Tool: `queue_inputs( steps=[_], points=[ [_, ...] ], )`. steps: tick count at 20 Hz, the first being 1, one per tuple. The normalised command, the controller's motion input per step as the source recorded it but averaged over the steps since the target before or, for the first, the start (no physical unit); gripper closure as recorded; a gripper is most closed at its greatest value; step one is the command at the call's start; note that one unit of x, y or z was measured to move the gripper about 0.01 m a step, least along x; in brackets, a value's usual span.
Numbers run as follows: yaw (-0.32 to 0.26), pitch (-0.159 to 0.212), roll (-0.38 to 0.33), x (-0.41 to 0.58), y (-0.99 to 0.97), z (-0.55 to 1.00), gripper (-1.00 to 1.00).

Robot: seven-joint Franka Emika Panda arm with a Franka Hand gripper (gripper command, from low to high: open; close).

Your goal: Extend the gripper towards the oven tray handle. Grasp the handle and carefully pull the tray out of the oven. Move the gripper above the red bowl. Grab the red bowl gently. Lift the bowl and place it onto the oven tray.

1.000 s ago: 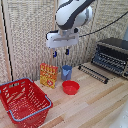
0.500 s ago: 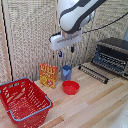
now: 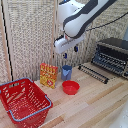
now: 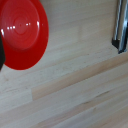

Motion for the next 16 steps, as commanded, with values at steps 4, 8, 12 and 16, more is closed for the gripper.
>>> queue_inputs(
  steps=[4, 8, 12, 16],
  points=[
    [0.188, -0.017, -0.286, 0.0, -0.19, -0.05, -1.0],
    [0.189, -0.021, -0.287, 0.0, -0.19, -0.04, -1.0],
    [0.187, -0.012, -0.294, 0.0, -0.19, -0.06, -1.0],
    [0.185, 0.0, -0.309, 0.0, -0.18, -0.08, -1.0]
  ],
)
